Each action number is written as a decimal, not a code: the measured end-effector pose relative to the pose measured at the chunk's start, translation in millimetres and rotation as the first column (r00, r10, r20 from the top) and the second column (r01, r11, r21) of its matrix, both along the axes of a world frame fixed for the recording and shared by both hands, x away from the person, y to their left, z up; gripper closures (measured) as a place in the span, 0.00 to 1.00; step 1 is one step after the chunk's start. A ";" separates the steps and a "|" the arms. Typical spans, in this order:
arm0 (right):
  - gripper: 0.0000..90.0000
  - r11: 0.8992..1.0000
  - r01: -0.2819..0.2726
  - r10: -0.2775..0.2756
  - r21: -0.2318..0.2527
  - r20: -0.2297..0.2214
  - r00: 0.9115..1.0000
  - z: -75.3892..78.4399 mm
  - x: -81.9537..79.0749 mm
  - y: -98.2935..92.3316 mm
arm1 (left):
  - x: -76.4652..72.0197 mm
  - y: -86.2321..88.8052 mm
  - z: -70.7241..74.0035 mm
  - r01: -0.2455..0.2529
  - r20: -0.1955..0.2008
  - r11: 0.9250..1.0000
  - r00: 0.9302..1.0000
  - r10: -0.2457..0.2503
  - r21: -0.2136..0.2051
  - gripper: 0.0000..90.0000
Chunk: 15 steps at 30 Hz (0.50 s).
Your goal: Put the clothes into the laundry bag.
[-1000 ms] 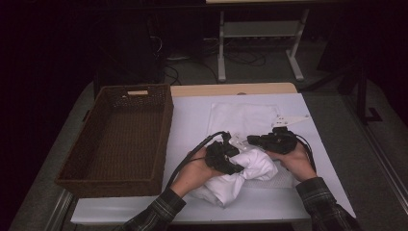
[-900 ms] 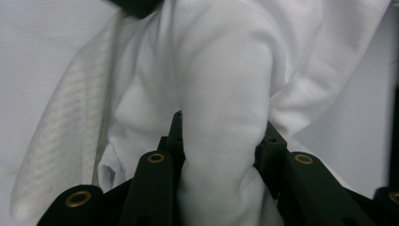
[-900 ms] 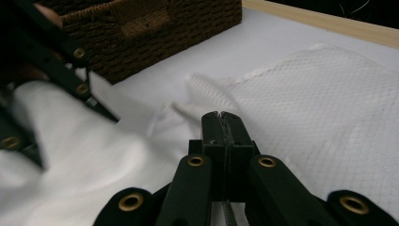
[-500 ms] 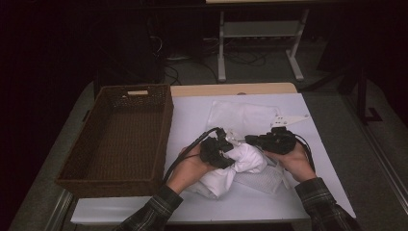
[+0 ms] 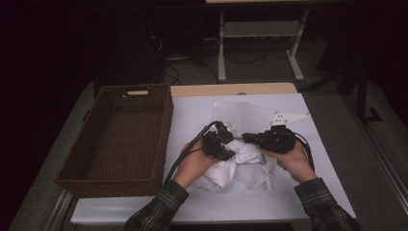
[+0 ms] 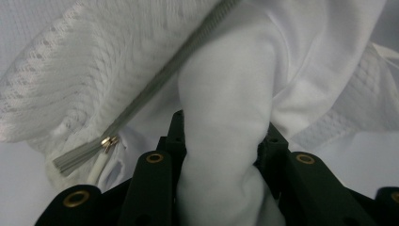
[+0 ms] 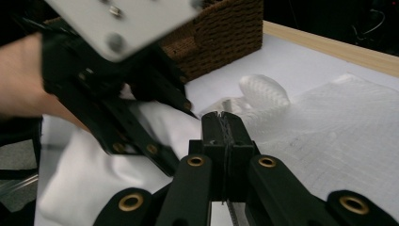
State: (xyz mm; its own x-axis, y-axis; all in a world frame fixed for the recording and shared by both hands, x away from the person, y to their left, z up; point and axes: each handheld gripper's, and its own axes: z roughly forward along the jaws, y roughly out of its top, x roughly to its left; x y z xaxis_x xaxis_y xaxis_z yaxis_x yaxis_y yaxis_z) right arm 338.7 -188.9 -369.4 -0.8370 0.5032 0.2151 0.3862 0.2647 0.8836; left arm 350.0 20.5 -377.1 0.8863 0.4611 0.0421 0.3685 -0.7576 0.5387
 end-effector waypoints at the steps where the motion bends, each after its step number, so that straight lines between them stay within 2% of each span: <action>1: 0.99 1.000 0.000 0.000 0.000 0.000 1.000 0.0 0.0 0.0 | 0.0 0.0 0.0 0.000 0.000 1.000 1.000 0.000 0.000 0.72; 4: 0.99 0.999 0.003 -0.003 -0.034 0.001 1.000 -3.5 0.0 4.1 | 2.0 -1.9 -8.2 -0.030 -0.008 0.999 1.000 0.030 -0.046 0.71; 6: 0.99 0.999 0.012 -0.012 -0.032 -0.013 1.000 -8.2 1.5 2.3 | 1.8 -2.3 -11.2 -0.029 -0.009 0.998 1.000 0.028 -0.057 0.70; 9: 0.99 0.999 0.016 -0.017 -0.038 -0.017 1.000 -10.5 2.4 1.1 | 1.2 -2.4 -12.0 -0.029 -0.008 0.998 1.000 0.029 -0.058 0.69; 10: 0.98 0.998 0.032 -0.034 -0.044 -0.036 0.999 -17.4 5.0 -4.1 | 0.0 -2.2 -14.9 -0.027 -0.007 0.997 1.000 0.027 -0.069 0.68; 11: 0.98 0.998 0.032 -0.034 -0.044 -0.036 0.999 -17.4 5.0 -4.1 | 0.0 -2.2 -14.9 -0.027 -0.007 0.997 1.000 0.027 -0.069 0.68; 15: 0.89 0.998 0.052 -0.054 -0.044 -0.042 0.998 -22.7 5.7 -10.0 | -1.2 -2.7 -17.9 -0.026 -0.004 0.997 1.000 0.025 -0.074 0.68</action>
State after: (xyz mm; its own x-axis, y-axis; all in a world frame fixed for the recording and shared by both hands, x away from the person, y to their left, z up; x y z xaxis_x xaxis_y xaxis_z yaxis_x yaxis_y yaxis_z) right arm 344.4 -198.9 -392.1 -0.7992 0.5563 0.2275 0.4381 0.2800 0.8542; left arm 348.8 17.8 -395.0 0.8743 0.4854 0.0044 0.3888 -0.7058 0.5922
